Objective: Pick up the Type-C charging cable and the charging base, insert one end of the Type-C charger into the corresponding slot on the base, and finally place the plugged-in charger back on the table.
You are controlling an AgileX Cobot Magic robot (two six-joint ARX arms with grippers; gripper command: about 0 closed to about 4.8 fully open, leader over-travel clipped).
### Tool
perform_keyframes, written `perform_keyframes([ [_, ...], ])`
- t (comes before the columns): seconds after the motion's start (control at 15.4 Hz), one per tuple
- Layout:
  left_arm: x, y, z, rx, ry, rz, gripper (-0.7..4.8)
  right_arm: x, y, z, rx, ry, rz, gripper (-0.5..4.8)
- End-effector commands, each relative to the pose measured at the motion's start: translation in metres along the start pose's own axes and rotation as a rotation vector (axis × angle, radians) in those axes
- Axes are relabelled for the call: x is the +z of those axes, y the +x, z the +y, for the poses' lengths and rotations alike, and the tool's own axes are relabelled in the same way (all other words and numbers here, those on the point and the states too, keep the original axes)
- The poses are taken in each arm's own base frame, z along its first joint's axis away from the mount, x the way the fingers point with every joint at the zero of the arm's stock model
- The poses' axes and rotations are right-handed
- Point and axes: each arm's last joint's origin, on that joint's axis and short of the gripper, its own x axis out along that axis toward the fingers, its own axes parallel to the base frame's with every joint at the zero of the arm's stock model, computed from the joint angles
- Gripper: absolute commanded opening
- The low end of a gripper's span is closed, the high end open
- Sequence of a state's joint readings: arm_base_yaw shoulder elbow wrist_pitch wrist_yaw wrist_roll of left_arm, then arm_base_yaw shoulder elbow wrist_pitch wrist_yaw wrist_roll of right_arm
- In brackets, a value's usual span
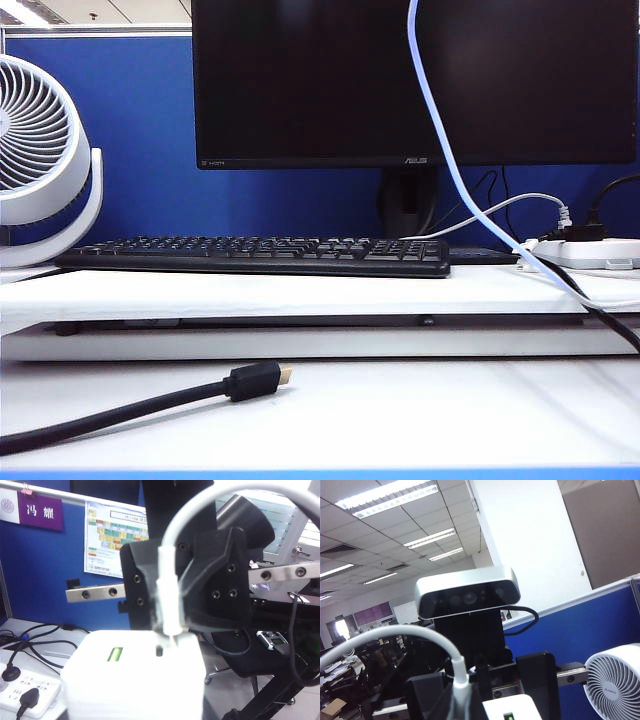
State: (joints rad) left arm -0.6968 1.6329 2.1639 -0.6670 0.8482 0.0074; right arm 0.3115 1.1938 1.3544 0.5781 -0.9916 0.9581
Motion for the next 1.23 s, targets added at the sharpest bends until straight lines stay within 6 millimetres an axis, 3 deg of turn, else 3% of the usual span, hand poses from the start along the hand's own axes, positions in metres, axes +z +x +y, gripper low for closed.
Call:
perform_keyframes([
  [0.06,0.0061,-0.0023,-0.004,-0.016,0.038,-0.034,-0.06,0.0002,0.0001,0.0017,0.013,-0.02,0.018,-0.05],
  [1.23,0.0053,-0.0027,-0.0039,-0.038,0.025,-0.028,-0.06,-0.0011,-0.0035,0.0017,-0.013,-0.016,0.054,-0.05],
])
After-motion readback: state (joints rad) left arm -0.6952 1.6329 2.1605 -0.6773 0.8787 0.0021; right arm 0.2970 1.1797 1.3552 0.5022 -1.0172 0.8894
